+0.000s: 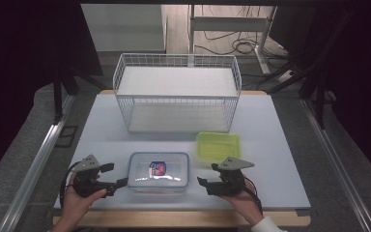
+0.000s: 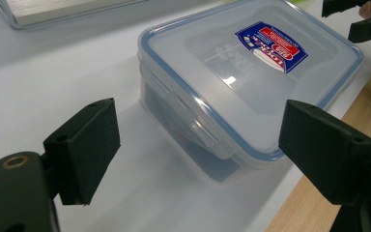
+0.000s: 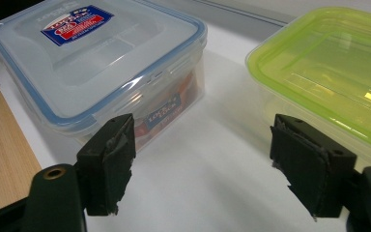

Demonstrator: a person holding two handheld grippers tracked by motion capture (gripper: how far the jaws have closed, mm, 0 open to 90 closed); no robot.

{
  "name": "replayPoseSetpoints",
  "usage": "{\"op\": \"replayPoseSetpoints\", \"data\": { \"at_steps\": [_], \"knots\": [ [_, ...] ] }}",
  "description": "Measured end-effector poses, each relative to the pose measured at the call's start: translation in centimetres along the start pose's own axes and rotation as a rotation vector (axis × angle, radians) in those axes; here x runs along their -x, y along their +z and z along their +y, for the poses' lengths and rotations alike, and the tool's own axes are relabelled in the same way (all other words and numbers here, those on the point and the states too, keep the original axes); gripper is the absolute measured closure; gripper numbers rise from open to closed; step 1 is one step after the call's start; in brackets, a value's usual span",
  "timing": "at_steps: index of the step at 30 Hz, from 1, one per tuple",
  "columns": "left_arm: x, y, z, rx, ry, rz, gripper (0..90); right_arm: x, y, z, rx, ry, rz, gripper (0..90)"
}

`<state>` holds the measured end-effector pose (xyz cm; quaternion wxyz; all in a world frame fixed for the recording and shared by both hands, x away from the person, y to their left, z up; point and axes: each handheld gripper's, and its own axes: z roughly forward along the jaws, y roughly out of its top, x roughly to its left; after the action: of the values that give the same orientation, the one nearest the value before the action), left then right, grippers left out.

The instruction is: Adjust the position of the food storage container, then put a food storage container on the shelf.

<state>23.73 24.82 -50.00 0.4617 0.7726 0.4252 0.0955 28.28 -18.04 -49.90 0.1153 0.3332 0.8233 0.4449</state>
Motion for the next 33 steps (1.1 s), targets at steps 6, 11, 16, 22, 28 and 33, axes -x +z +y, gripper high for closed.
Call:
{"op": "replayPoseSetpoints", "data": {
  "at_steps": [6, 11, 16, 22, 28, 33],
  "knots": [
    [0.1, -0.3, 0.1, 0.006, -0.006, -0.011, 14.3, 0.3, -0.1, 0.2, 0.009, 0.023, 0.005, 23.9],
    [0.1, -0.1, 0.3, 0.005, -0.009, -0.012, 14.4, 0.3, -0.4, 0.3, 0.021, 0.024, -0.002, 23.9],
    [0.2, 0.2, 0.5, -0.003, -0.009, -0.026, 14.7, 0.3, -0.7, 0.2, 0.024, 0.031, -0.009, 23.8],
    [0.0, 0.1, 0.8, 0.006, -0.037, -0.060, 13.9, 0.2, -0.7, 0.7, 0.030, 0.054, 0.007, 23.4],
    [0.1, 0.4, 1.0, 0.004, -0.046, -0.066, 12.6, -0.2, -0.4, 1.2, 0.032, 0.059, 0.025, 23.0],
    [-0.4, -0.1, 1.3, 0.022, -0.098, -0.084, 16.6, -0.4, -0.5, 1.8, 0.066, 0.081, 0.049, 20.8]
  ]
}}
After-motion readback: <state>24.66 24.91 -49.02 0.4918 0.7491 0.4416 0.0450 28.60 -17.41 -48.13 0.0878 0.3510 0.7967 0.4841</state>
